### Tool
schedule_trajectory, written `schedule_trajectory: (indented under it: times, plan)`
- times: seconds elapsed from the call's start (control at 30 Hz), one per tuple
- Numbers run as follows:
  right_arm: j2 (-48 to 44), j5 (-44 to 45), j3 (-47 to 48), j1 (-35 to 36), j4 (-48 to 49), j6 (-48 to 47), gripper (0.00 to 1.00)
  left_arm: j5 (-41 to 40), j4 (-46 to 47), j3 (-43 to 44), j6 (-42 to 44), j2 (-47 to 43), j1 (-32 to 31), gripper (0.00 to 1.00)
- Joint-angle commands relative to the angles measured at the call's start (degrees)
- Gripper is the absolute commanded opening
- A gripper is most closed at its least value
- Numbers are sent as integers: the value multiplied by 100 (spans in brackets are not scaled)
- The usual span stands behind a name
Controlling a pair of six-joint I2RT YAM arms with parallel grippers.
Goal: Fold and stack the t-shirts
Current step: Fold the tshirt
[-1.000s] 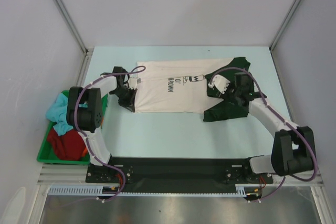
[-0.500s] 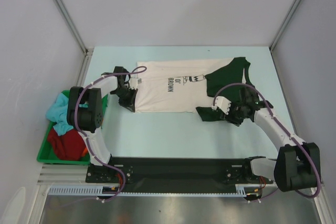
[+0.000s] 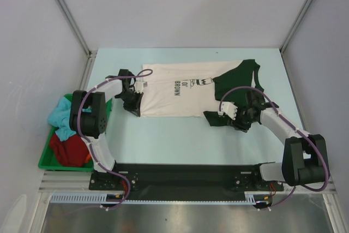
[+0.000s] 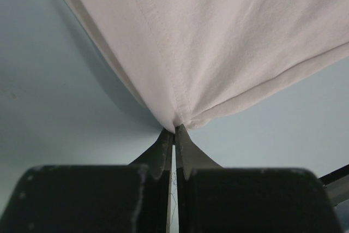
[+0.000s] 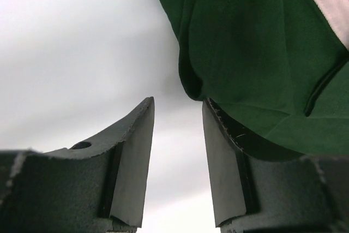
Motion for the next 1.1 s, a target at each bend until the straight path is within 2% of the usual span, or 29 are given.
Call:
schedule_trajectory:
  times: [0.0, 0.47, 0.57, 0.6, 0.7, 1.07]
  plan:
    - [57, -11, 204, -15, 206, -59, 46, -137, 312, -243, 185, 351, -183, 2]
    - [241, 104, 239, -24, 557, -59, 45, -154, 259, -120, 176, 483, -200, 2]
    - [364, 139, 283, -15, 592, -15, 36, -163, 259, -120, 185, 483, -209, 2]
    - [382, 147, 309, -23, 601, 28, 25, -154, 268, -128, 185, 492, -209, 2]
    - [295, 191, 397, -41, 619, 143, 2, -154, 250, -137, 203, 457, -209, 2]
    - [-760, 446, 1038, -182, 154, 678, 0, -286, 127, -155, 598, -219, -270, 0]
